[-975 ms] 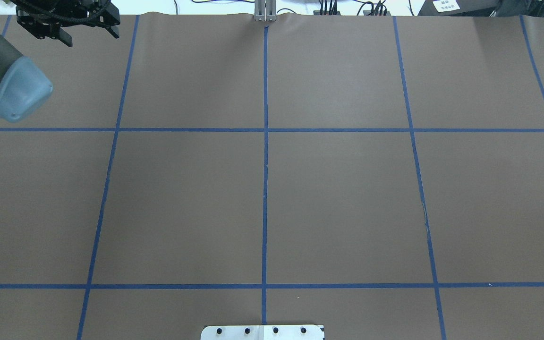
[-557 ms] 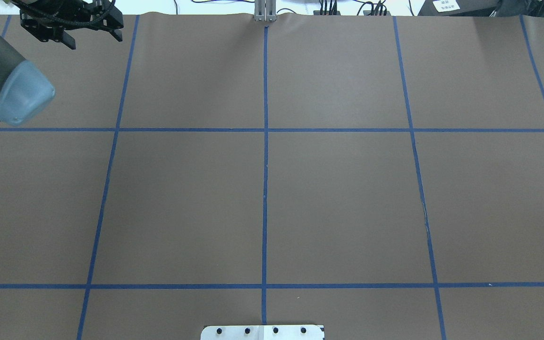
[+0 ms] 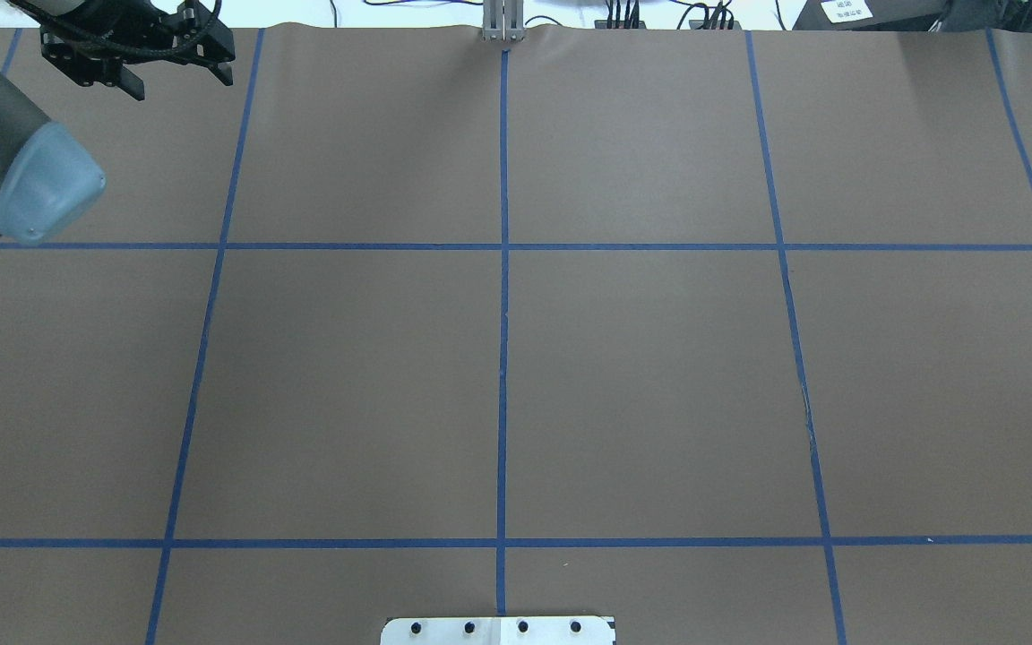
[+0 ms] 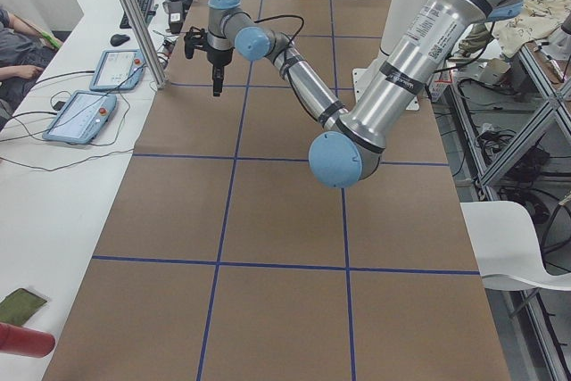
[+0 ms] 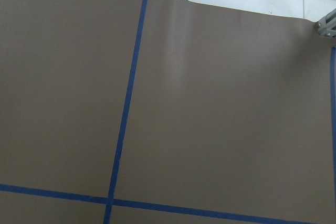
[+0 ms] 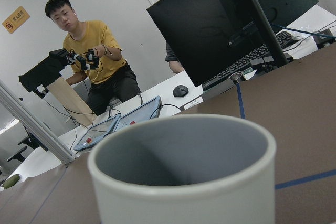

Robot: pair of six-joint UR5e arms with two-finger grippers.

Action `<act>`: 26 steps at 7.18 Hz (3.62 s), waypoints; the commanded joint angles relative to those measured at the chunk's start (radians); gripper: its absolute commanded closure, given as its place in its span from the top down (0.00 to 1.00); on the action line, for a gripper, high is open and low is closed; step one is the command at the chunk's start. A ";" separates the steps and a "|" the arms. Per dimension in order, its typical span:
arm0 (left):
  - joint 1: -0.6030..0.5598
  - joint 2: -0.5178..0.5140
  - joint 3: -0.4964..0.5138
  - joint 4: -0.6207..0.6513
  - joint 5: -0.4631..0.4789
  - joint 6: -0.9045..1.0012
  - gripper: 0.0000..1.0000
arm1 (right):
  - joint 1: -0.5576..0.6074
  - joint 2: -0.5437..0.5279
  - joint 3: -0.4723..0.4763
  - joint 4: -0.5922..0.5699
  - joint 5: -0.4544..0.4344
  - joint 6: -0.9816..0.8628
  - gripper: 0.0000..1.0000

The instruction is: Left arm hands cup to right arm to dump lemon

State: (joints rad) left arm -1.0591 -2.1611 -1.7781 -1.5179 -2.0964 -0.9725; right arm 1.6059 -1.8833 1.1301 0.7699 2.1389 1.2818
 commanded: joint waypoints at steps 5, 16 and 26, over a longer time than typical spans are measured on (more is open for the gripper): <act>0.030 0.015 0.005 -0.007 -0.016 -0.003 1.00 | -0.006 0.195 0.292 -0.704 0.003 -0.509 0.08; 0.034 -0.020 0.014 0.005 -0.155 -0.040 1.00 | -0.616 0.515 0.750 -1.637 -0.630 -0.841 0.05; 0.094 -0.123 0.088 -0.256 -0.481 -0.384 1.00 | -1.221 0.777 0.716 -1.745 -1.342 -0.725 0.10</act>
State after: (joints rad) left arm -0.9968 -2.2818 -1.6920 -1.6670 -2.5590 -1.2574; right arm 0.4163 -1.1287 1.8668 -0.9714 0.8423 0.5552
